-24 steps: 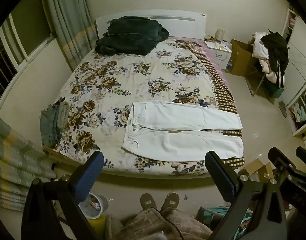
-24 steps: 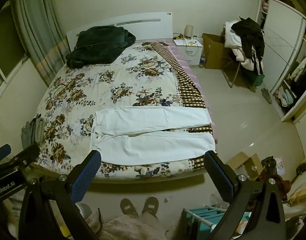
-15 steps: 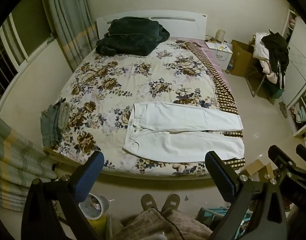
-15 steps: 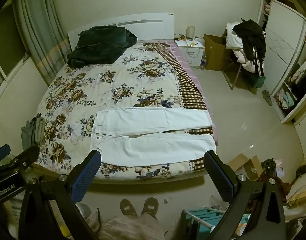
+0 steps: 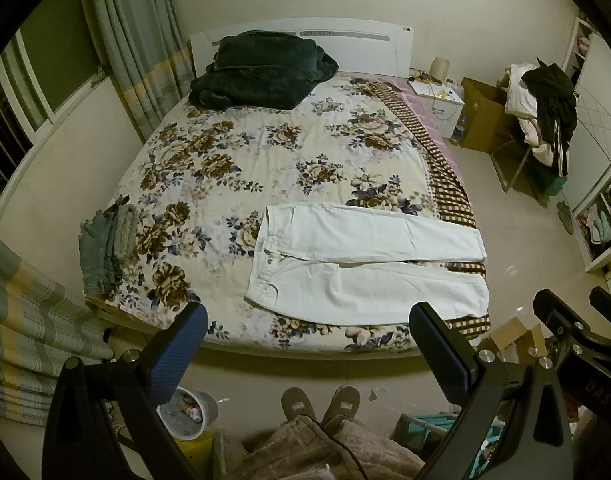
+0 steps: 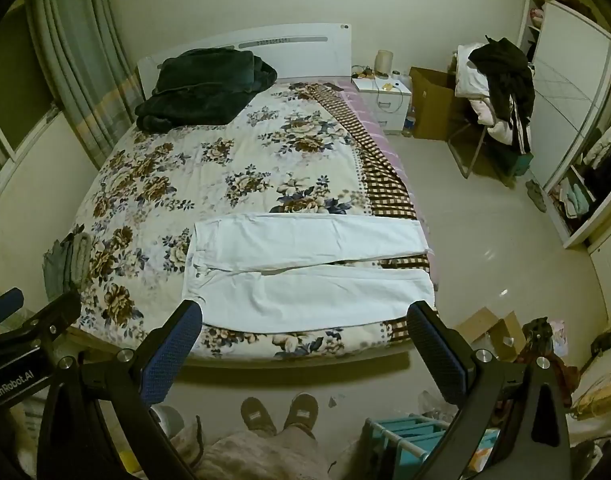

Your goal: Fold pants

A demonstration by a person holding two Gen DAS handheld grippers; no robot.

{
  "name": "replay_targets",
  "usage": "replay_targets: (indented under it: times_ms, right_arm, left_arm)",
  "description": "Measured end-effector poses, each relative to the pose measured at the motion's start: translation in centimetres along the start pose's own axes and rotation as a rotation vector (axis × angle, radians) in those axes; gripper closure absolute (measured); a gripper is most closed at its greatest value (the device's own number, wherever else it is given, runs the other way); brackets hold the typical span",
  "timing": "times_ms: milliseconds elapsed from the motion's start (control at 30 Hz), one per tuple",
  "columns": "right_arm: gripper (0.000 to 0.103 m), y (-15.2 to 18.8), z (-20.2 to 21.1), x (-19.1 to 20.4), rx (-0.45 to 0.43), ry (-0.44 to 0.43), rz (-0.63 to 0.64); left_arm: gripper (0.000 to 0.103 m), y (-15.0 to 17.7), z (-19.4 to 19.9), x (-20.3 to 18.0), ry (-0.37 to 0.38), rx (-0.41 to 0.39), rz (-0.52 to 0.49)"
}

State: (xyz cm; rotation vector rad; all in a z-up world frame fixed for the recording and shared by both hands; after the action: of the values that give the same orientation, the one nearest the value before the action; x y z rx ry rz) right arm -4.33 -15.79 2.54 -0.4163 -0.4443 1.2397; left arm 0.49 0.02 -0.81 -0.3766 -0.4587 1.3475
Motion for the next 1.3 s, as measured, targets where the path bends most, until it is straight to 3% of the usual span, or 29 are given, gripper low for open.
replay_targets:
  times_ms: [1300]
  right_arm:
    - [0.000,0.9,-0.4,0.1,0.018,-0.002,0.000]
  left_arm:
    - [0.000,0.0,0.0,0.1,0.005,0.011,0.001]
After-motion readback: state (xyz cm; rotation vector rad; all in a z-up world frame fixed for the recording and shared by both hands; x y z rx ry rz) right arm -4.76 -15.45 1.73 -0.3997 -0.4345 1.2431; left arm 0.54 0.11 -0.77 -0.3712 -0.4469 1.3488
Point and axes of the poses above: each gripper's, at about its wrist camera, not at the fingertips, and z roughly against the way its jaws point, x to its left, y to its underside, the point moved 1 cm from there along -z, roughly the way its jaws point, and after that the axes turned 10 degrees about -z, right-handed, at the moved point
